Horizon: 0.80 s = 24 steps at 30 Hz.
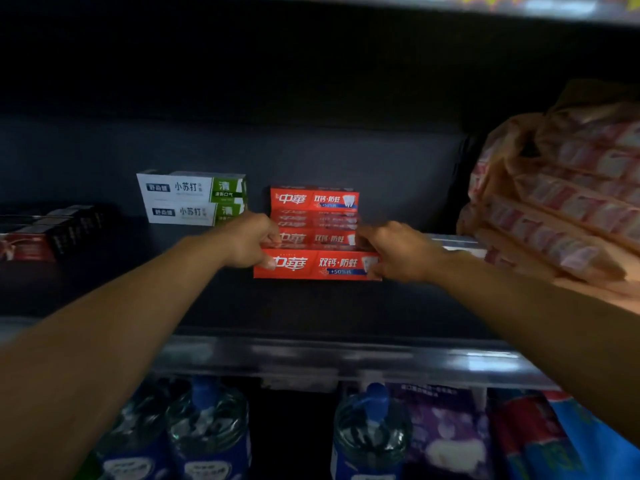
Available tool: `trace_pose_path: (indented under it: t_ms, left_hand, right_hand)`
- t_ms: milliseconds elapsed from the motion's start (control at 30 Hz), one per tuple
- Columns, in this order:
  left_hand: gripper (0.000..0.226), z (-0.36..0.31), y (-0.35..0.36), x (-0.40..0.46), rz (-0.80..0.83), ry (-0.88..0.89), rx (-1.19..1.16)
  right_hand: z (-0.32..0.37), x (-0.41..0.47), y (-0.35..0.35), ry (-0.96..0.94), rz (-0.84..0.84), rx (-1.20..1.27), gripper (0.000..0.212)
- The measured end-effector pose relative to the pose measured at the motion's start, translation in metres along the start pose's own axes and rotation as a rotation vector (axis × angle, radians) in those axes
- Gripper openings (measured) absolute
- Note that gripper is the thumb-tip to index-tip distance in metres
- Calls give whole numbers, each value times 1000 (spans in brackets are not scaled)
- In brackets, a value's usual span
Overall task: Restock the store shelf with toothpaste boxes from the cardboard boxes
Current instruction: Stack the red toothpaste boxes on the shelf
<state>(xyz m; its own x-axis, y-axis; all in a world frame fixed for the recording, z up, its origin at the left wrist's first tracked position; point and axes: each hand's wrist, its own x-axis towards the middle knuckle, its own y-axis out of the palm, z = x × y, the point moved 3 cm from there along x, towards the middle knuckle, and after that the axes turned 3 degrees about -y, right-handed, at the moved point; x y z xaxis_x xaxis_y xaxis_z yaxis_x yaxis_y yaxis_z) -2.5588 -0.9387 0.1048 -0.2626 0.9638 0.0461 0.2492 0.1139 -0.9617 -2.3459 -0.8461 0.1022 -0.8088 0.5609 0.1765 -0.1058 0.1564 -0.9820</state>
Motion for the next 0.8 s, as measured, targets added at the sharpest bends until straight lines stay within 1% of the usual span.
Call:
trace_pose_path:
  t_ms: [133,267,333,400,567,800]
  left_hand:
    - [44,6,12,11,-17,21,23]
    - [46,11,15,20,-19,29,48]
    - [52,15,13,24,-43,14,56]
    - [53,20,10,27,-85,1,83]
    - [49,23,9,36,-168,0,178]
    - [46,21,11,54,-196,3,197]
  right_hand:
    - [-4,11,15,22,30,-20,49]
    - [-5,20,19,8,15,-21,46]
    - [-6,23,20,-3,1,-37,44]
    - [-7,26,22,-5,-9,-55,42]
    - [-6,36,25,15,-30,-108,47]
    - [-11,52,27,18,-35,-173,55]
